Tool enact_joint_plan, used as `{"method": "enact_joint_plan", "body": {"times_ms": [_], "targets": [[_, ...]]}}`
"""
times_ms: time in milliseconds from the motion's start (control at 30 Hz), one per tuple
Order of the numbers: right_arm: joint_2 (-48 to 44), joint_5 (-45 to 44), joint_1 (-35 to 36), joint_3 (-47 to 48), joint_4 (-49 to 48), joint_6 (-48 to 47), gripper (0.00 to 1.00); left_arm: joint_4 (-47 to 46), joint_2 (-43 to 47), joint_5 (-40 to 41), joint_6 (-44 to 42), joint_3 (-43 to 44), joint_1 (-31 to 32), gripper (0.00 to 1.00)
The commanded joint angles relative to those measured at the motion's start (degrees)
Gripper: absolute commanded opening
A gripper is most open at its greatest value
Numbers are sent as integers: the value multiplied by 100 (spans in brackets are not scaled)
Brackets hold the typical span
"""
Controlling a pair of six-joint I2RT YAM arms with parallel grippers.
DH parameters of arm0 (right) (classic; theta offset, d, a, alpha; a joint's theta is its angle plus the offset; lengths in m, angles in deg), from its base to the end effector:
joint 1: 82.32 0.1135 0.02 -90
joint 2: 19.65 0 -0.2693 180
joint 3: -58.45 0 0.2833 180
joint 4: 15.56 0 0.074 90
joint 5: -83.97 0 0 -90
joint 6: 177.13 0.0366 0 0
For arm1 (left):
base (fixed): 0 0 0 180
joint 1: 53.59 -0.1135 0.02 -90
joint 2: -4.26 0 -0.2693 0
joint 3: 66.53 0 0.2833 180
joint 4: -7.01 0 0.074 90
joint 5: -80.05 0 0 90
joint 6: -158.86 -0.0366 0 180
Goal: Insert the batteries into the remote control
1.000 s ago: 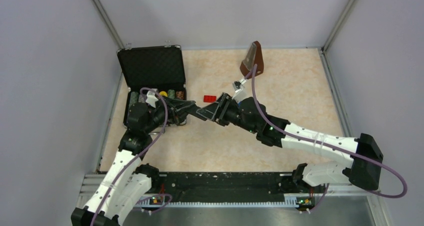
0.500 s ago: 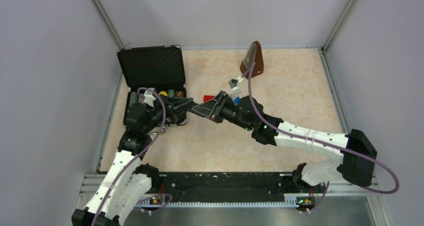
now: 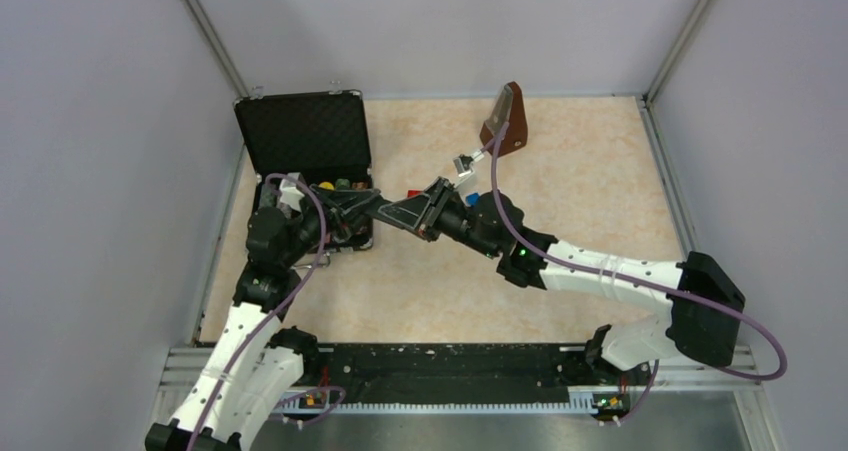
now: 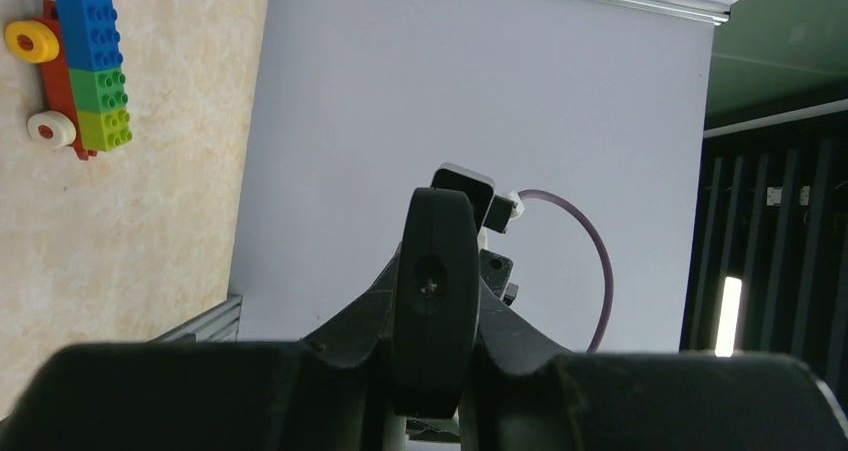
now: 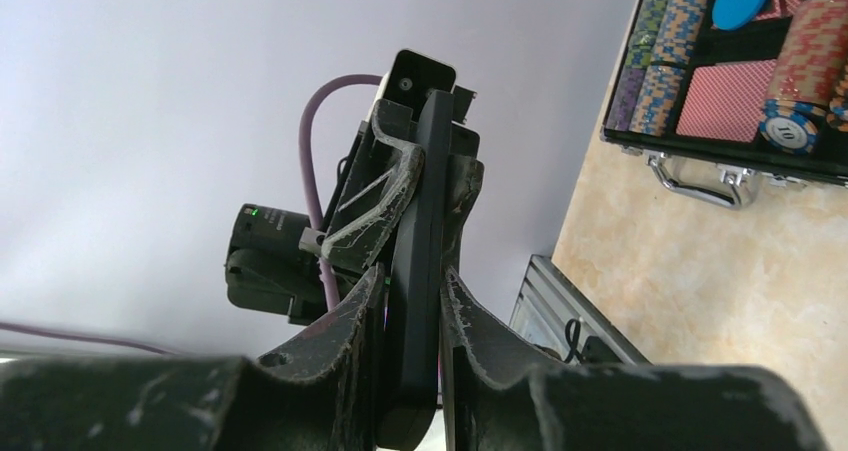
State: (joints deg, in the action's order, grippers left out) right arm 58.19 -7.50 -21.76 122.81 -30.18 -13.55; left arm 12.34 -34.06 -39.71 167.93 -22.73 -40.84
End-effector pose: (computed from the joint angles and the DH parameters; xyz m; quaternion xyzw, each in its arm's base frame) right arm 0.1725 0.3038 0.3129 0.0885 0.6944 0.6541 0.2865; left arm 0.1876 -0.0611 0.3078 -0.3342 0.6222 -0.6683 0.2334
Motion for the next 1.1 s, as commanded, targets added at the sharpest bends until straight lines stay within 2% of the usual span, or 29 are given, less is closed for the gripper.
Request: {"method": "enact_joint_plan", "body": {"times_ms": [0,567,833,1067], "targets": [[514,343,112,44,172,-165,15,-1131,192,-957,689,187,192,0],[758,335,202,138,118,-59,18,-882,101,-1646,-328,563,192,0],[340,247,204,-32,164,-79,41,220,391,-936,-880,590,187,0],[-135,209,207,-278,193,-69,54,541,377,-732,-1165,614,184,0]]}}
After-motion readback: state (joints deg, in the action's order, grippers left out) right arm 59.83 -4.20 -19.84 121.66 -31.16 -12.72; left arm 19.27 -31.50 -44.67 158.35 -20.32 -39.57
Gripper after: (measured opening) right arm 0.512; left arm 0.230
